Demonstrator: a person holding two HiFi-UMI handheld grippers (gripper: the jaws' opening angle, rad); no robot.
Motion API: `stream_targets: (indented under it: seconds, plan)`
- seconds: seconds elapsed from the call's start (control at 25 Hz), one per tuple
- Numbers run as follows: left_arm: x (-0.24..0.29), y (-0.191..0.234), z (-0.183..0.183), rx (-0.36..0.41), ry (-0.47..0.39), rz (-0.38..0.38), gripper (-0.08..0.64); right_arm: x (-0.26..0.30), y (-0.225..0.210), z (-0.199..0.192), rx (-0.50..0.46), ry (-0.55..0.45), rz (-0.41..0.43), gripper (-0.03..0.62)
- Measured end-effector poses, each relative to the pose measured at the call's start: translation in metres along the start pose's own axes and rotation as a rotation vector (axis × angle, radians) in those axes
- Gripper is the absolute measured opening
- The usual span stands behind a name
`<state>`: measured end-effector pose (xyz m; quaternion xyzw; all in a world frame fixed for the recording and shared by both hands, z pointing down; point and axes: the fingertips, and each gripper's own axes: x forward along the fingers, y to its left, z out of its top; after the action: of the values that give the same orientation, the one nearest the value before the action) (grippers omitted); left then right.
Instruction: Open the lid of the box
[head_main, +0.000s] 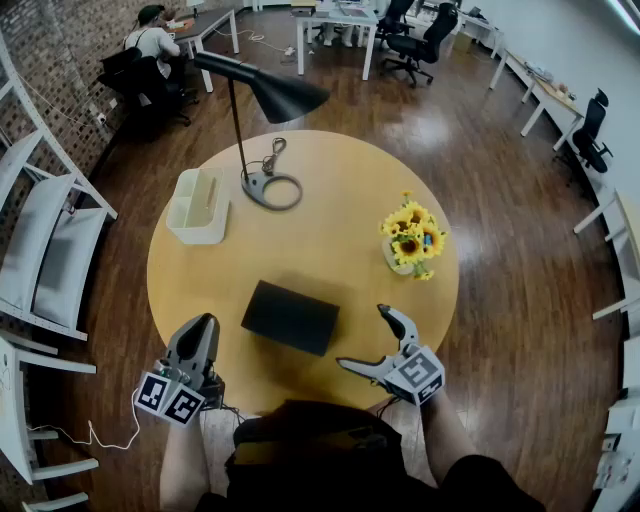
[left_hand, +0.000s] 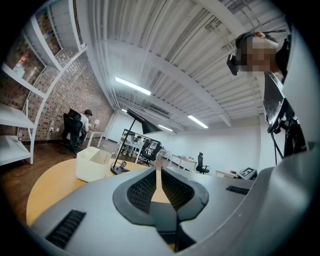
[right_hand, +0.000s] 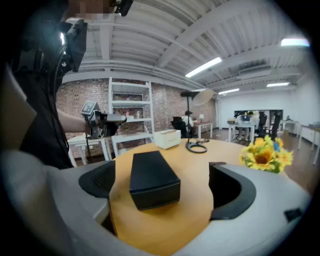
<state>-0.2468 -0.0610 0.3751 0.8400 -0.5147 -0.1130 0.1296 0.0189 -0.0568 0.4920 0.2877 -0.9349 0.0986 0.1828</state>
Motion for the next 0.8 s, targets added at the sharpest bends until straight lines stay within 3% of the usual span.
stream_targets:
  seconds: [0.28, 0.4, 0.6, 0.8]
  plan:
    - [0.025, -0.005, -0.044, -0.047, 0.1, -0.064, 0.031, 0.054, -0.006, -0.062, -0.032, 0.137, 0.131, 0.618]
    - [0.033, -0.006, -0.058, -0.014, 0.173, -0.094, 0.031, 0.072, -0.007, -0.072, -0.073, 0.125, 0.142, 0.618]
    - [0.043, -0.001, -0.084, -0.014, 0.273, -0.144, 0.031, 0.093, -0.001, -0.085, -0.043, 0.1, 0.181, 0.62]
    - [0.05, -0.01, -0.098, 0.012, 0.33, -0.2, 0.031, 0.1, 0.001, -0.087, -0.069, 0.083, 0.195, 0.62]
